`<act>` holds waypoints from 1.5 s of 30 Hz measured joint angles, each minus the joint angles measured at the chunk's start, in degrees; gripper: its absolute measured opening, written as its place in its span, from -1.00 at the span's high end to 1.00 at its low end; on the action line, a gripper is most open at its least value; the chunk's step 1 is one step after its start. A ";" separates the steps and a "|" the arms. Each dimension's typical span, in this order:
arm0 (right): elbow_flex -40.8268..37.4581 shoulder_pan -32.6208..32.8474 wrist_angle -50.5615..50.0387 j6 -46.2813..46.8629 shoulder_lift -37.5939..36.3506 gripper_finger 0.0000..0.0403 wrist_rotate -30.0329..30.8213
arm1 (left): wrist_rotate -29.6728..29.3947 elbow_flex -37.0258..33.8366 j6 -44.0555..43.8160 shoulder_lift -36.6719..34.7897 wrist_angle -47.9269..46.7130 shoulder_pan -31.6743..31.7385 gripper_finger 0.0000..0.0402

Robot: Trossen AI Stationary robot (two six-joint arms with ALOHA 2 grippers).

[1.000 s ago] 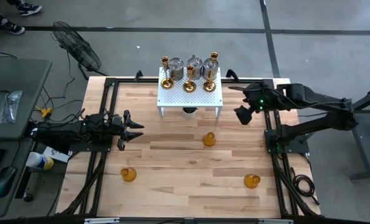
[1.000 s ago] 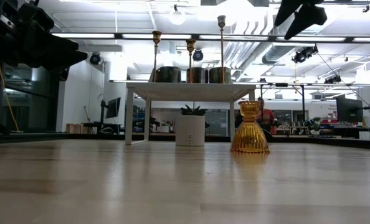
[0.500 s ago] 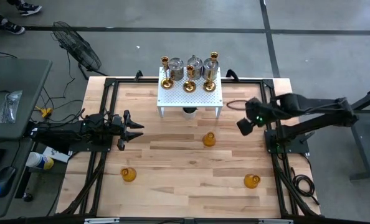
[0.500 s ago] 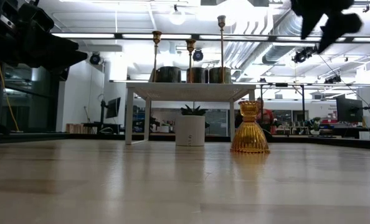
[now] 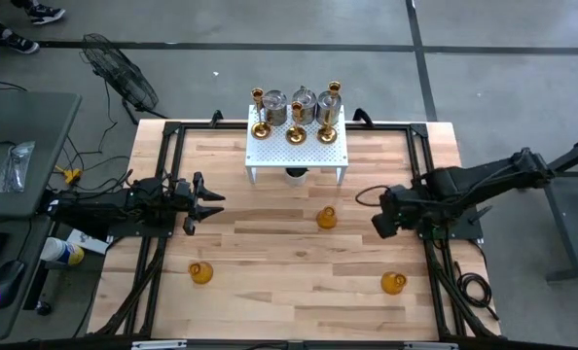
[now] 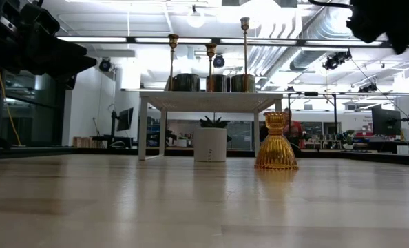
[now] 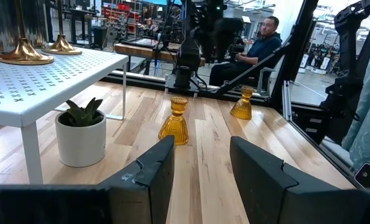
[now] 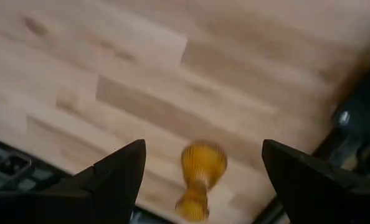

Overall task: Pick & Place candle stick holders
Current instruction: Put the bottom right gold candle holder on the shelf

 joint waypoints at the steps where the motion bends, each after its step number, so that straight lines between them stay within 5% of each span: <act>1: 0.00 1.03 0.00 1.74 0.20 -0.56 -0.97 | 0.00 -0.01 0.00 -0.01 0.00 -0.01 0.24; 13: 0.02 17.38 4.63 29.17 6.58 -0.56 -7.68 | 0.00 -0.02 0.00 -0.02 -0.02 0.00 0.24; 19: 0.02 20.63 8.03 37.24 9.33 -0.56 -8.21 | 0.00 0.00 0.00 0.00 -0.02 -0.01 0.24; 35: 0.02 27.30 13.50 51.24 17.70 -0.56 -5.70 | -0.02 -0.01 0.00 -0.01 -0.01 0.00 0.24; 45: 0.02 29.02 13.55 51.99 23.15 -0.56 -4.10 | -0.01 -0.02 0.00 -0.01 0.00 -0.02 0.24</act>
